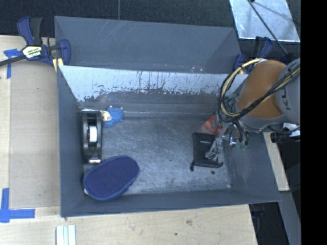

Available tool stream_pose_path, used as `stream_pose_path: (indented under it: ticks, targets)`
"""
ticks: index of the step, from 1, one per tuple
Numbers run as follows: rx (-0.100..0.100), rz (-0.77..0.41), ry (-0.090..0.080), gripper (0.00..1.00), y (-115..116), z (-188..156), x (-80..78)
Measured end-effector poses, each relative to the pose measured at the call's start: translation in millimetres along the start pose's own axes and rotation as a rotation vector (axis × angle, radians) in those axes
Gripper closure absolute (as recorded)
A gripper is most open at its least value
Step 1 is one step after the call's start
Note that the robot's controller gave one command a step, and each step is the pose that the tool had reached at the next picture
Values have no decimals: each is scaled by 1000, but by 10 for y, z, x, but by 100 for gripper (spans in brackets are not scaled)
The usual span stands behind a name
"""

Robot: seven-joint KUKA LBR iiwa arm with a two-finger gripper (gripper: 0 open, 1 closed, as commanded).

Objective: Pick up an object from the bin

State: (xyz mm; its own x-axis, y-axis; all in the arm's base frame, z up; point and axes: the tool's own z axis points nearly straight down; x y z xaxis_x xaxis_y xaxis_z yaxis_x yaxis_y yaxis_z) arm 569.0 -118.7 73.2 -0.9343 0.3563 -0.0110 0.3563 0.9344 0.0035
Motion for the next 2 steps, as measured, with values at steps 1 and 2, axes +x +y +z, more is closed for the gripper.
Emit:
stream_pose_path:
  ticks: [1,2]
  targets:
    - [3,-1,3,100,-13,19,14]
    - [2,-38,5,100,68,-900,558]
